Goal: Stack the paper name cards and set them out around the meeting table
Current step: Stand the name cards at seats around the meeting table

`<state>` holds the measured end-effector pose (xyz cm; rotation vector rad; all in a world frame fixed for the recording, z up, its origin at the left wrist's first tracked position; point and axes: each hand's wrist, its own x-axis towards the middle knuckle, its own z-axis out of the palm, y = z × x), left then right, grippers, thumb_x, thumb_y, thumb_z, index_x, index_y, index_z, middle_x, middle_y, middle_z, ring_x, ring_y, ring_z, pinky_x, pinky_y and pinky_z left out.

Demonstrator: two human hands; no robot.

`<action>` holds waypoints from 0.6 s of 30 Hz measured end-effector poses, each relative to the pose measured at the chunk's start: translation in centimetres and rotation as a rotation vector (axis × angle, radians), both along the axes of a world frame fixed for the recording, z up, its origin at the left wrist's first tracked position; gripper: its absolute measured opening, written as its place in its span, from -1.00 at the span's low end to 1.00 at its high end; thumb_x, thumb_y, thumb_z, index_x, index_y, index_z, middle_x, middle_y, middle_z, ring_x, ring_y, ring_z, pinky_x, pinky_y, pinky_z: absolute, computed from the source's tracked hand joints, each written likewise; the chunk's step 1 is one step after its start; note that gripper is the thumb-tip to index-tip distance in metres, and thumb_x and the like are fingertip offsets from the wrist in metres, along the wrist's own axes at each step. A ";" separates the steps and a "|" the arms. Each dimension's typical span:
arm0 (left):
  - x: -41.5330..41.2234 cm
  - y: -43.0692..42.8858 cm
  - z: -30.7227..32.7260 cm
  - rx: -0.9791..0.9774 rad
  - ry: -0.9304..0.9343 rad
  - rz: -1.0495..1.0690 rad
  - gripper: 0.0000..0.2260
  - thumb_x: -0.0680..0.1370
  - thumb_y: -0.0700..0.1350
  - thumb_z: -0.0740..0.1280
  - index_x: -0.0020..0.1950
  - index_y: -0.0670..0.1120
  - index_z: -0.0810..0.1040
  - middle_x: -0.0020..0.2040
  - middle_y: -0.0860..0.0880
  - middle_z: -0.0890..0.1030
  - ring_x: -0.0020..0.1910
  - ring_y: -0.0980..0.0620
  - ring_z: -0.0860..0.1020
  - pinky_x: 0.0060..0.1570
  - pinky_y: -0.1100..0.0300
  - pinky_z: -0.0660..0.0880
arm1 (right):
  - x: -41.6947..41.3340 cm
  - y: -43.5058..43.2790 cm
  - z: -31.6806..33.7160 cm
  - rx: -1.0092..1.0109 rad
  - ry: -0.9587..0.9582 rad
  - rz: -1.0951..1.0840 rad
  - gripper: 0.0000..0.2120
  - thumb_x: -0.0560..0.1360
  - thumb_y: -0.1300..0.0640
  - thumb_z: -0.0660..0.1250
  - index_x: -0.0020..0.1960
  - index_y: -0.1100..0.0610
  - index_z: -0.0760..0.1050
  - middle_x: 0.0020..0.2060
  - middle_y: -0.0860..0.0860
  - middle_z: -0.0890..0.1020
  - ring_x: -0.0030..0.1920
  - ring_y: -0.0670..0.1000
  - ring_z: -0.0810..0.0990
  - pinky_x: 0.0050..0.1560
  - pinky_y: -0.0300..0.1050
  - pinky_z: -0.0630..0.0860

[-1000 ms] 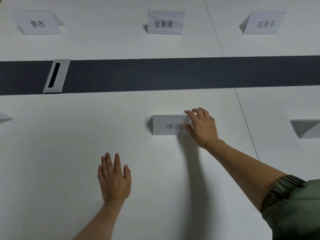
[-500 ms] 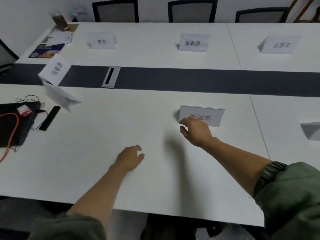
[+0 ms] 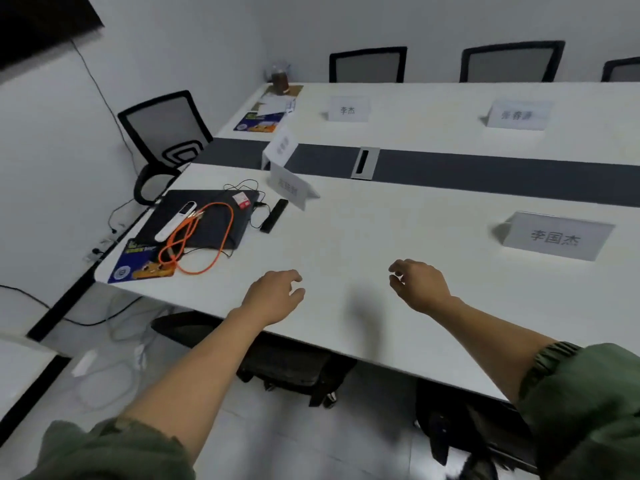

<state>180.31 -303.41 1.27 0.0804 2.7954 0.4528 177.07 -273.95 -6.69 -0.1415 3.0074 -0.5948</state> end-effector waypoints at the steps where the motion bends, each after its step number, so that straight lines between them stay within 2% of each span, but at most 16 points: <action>1: 0.5 -2.1 0.3 -0.003 0.004 0.014 -0.66 0.59 0.04 0.24 0.35 0.00 0.47 0.15 -0.06 0.60 0.13 -0.05 0.54 0.08 0.09 0.49 | 0.3 -1.9 0.2 -0.003 -0.007 0.005 -0.73 0.58 0.00 0.22 0.24 0.00 0.54 0.09 -0.05 0.64 0.05 0.04 0.61 -0.01 -0.11 0.50; 7: 1.8 -12.7 1.8 0.015 0.027 0.106 -0.67 0.59 0.04 0.25 0.33 0.00 0.49 0.12 -0.06 0.60 0.09 -0.06 0.55 0.08 0.07 0.51 | 0.3 -11.6 1.3 0.009 -0.027 0.029 -0.71 0.58 -0.02 0.21 0.27 -0.01 0.51 0.12 -0.05 0.62 0.07 0.03 0.60 0.00 -0.12 0.48; 18: -5.9 -17.8 0.1 0.072 -0.007 0.109 -0.66 0.59 0.04 0.25 0.34 0.00 0.48 0.17 -0.08 0.57 0.13 -0.07 0.53 0.15 0.02 0.50 | -6.6 -16.7 -0.8 0.045 -0.117 -0.067 -0.67 0.58 -0.02 0.21 0.33 -0.02 0.46 0.18 -0.02 0.59 0.18 0.07 0.54 0.08 -0.10 0.44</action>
